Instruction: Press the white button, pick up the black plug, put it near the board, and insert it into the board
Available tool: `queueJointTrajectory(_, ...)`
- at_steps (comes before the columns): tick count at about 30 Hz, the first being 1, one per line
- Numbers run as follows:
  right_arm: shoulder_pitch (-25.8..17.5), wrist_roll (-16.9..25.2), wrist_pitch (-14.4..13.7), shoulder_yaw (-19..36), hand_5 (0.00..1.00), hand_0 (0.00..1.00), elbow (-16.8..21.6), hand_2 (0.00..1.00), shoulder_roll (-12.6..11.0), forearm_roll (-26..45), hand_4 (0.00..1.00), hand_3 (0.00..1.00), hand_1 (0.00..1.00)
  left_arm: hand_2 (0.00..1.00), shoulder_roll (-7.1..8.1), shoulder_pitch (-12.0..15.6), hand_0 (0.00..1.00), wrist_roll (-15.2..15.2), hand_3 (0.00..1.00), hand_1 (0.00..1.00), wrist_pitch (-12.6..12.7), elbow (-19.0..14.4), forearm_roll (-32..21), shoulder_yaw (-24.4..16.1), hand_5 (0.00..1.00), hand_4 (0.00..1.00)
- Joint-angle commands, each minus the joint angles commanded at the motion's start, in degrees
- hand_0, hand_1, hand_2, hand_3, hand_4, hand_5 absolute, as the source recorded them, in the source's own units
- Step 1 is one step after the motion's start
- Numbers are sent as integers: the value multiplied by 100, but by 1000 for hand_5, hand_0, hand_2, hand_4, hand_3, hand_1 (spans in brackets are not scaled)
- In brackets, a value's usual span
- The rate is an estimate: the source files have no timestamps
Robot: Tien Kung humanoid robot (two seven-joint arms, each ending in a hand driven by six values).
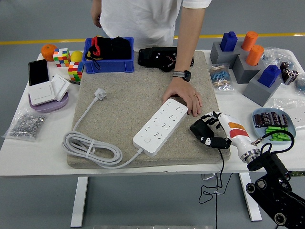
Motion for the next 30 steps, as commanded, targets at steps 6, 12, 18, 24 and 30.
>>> queueJointTrajectory(6,19,-14,-6,-10,216,433,-19,543,11,-5,903,619,530,645,1,0,697,-1,648,668,0,0,13,-11,176,553)
queueJointTrajectory(12,41,15,-67,-12,194,423,-23,526,11,-4,887,603,507,645,-5,-21,696,-6,648,668,1,0,-4,2,176,553)
queueJointTrajectory(18,46,164,-196,-4,86,356,-6,445,2,46,823,561,418,645,-3,-30,696,-2,648,669,2,0,5,-16,176,553)
queueJointTrajectory(24,47,313,-291,27,2,319,74,371,-5,79,831,470,340,645,-5,-28,696,0,648,668,7,0,-5,-23,176,553)
queueJointTrajectory(30,46,345,-294,18,2,307,82,347,-12,90,841,444,314,646,-6,-29,697,1,648,668,7,0,1,-24,176,553)
